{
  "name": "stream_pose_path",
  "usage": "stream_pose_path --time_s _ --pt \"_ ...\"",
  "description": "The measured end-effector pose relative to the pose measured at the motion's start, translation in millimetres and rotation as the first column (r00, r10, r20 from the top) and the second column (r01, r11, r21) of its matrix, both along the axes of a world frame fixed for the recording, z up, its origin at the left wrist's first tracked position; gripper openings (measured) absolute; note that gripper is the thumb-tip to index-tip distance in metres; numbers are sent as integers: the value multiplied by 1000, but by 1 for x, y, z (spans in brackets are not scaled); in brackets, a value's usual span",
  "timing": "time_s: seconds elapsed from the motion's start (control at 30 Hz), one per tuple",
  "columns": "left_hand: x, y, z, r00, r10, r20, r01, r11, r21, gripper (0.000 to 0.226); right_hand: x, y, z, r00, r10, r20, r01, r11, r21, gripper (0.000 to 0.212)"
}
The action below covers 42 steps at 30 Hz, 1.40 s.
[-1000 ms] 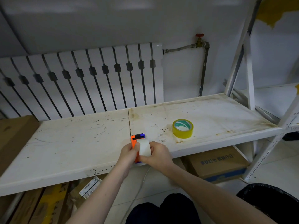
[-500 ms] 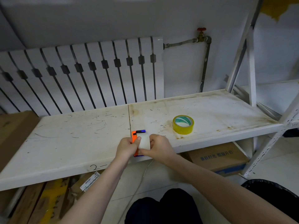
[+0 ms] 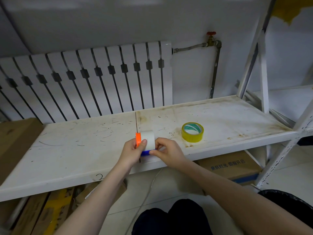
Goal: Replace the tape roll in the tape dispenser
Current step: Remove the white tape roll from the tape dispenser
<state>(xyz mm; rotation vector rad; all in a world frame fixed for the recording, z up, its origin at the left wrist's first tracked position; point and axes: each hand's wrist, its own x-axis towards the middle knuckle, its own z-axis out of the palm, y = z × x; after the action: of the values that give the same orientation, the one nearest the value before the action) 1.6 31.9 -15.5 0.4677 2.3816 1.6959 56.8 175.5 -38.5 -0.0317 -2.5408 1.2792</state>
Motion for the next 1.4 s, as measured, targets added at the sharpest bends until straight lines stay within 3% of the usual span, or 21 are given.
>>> stream_pose_path --time_s 0.07,0.17,0.23,0.3,0.53,0.7,0.77,0.87,0.97,1.1,1.27,1.4 --pt "-4 -2 4 999 -30 14 30 999 -19 37 0 0 5 998 60 29 -60 998 -3 34" --pt "-8 -4 9 995 -12 101 8 999 40 27 -1 -1 10 997 71 43 -67 994 -83 20" --pt "-8 -3 10 983 23 184 -46 991 122 23 -4 -4 10 999 -42 19 44 989 -143 13" --pt "-4 1 9 972 44 229 -83 983 165 20 -5 -8 8 986 -162 36 166 955 -246 23" --pt "1 9 9 943 96 320 -173 960 221 13 -2 -15 -3 963 -76 259 241 673 -699 13" --pt "-1 14 17 907 142 396 -267 923 279 8 0 -15 -3 958 13 285 246 468 -849 17" --pt "-2 12 20 897 134 421 -283 906 315 10 0 -16 -7 936 6 351 291 548 -784 29" --pt "-3 9 17 907 128 400 -243 937 252 10 7 -18 -16 891 4 454 277 787 -551 51" --pt "0 7 10 914 109 390 -217 945 245 11 8 -16 -20 938 -63 340 203 897 -394 55" --pt "2 4 7 934 84 347 -162 966 204 9 3 -16 -13 985 -136 102 160 942 -295 25" --pt "8 -1 6 946 72 316 -132 976 171 10 0 -11 -16 995 -86 49 94 973 -209 12" --pt "7 -1 5 944 68 322 -148 962 229 11 2 -1 -16 999 -40 25 44 981 -189 5"
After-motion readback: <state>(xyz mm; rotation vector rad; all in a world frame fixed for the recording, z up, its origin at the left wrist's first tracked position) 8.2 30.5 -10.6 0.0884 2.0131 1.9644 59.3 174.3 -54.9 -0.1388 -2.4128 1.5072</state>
